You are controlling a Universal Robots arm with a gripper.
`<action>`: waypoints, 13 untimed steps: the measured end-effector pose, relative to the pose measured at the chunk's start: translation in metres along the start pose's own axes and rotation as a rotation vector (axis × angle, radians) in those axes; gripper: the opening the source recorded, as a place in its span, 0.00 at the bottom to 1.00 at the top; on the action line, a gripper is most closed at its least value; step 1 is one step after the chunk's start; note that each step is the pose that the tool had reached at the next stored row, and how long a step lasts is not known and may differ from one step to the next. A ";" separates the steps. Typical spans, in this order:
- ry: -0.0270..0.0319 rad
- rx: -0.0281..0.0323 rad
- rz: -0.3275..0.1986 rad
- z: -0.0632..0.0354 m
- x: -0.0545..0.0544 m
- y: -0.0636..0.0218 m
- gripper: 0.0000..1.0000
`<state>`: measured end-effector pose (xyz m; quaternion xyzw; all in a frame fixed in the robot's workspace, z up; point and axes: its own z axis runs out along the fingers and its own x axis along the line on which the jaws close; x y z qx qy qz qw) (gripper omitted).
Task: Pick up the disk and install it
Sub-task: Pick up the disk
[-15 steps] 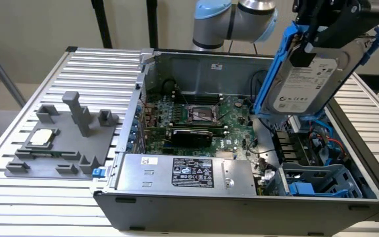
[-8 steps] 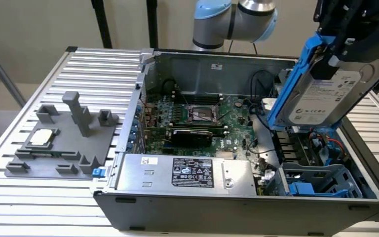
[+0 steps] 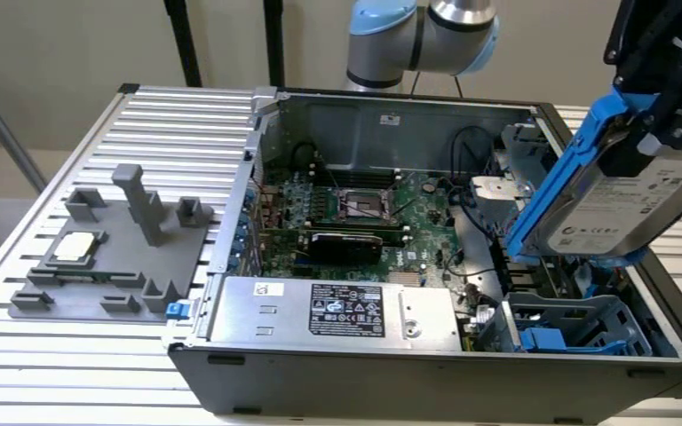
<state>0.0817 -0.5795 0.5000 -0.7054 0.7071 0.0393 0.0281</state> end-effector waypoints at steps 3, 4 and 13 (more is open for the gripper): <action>0.0000 0.0000 0.000 0.0020 0.013 -0.0033 0.00; -0.0002 0.0000 0.000 0.0034 0.017 -0.0047 0.00; 0.0001 0.0001 0.000 0.0139 0.027 -0.0193 0.00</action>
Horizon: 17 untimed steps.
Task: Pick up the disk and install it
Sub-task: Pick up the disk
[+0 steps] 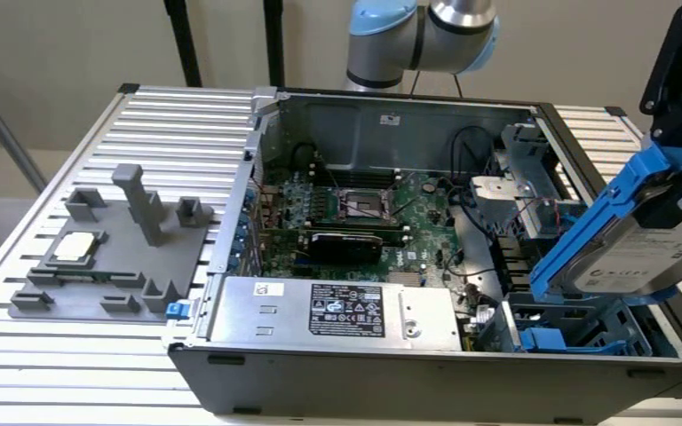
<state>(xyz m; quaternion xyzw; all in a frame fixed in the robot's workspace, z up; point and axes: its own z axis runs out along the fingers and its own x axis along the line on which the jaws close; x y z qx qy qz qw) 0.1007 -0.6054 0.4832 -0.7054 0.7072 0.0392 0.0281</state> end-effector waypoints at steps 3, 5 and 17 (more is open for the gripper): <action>0.0000 0.0000 0.000 0.0000 0.000 -0.0001 0.00; 0.0000 0.0000 0.000 0.0000 0.000 -0.0001 0.00; 0.0000 0.0000 0.000 0.0000 0.000 -0.0001 0.00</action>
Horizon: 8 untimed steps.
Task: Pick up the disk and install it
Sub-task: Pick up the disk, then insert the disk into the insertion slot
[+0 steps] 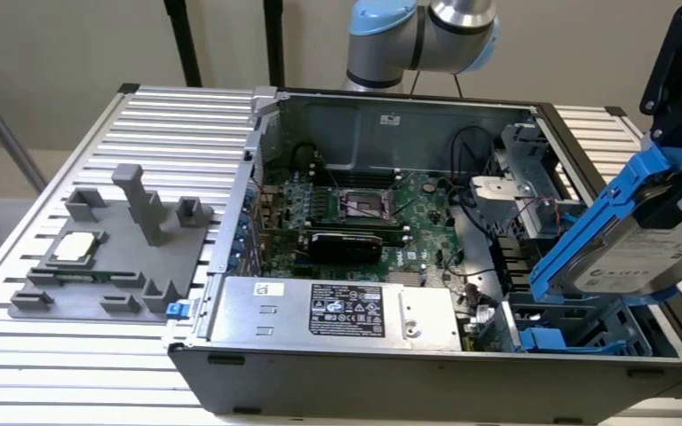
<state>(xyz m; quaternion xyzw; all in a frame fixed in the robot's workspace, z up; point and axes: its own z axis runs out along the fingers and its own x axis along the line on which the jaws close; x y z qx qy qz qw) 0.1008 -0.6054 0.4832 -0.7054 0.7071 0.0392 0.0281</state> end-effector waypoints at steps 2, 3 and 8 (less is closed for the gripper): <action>0.0000 0.0000 0.000 0.0000 0.000 0.0000 0.00; 0.0000 0.0000 0.000 0.0000 0.000 0.0000 0.00; -0.0001 0.0000 0.000 0.0000 0.000 0.0000 0.00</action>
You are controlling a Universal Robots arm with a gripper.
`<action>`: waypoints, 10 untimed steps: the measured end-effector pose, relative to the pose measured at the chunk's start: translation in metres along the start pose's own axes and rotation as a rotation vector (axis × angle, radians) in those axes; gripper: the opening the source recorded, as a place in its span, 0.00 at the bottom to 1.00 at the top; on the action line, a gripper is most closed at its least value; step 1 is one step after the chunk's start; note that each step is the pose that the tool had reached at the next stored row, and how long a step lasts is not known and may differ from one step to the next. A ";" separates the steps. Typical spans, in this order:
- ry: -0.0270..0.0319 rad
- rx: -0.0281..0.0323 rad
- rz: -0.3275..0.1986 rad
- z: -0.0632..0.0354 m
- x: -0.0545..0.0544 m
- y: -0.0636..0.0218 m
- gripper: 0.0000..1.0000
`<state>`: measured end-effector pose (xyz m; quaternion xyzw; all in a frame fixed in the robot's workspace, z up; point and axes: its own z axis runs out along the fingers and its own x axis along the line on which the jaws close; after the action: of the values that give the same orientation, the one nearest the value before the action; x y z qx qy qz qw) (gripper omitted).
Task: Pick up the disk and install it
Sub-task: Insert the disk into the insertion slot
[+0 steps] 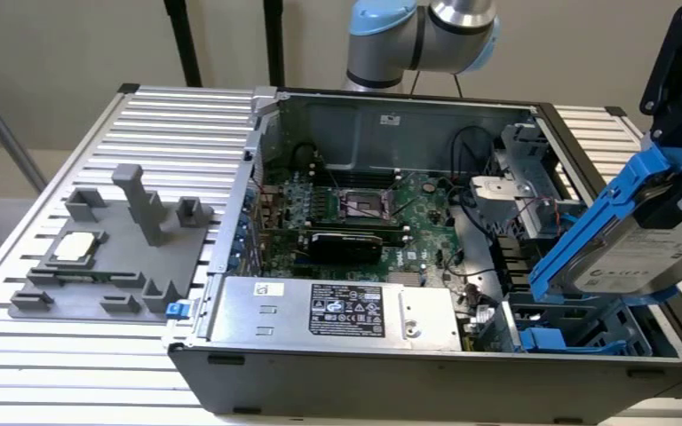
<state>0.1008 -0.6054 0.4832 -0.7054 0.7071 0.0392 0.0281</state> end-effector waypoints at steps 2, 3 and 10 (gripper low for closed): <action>0.0001 0.0000 0.000 0.0000 0.000 0.0000 0.00; 0.0001 0.0000 0.000 0.0002 0.000 0.0000 0.00; 0.0046 0.0000 0.000 0.0116 -0.005 -0.0002 0.00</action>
<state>0.1008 -0.5992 0.4721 -0.7055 0.7072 0.0376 0.0265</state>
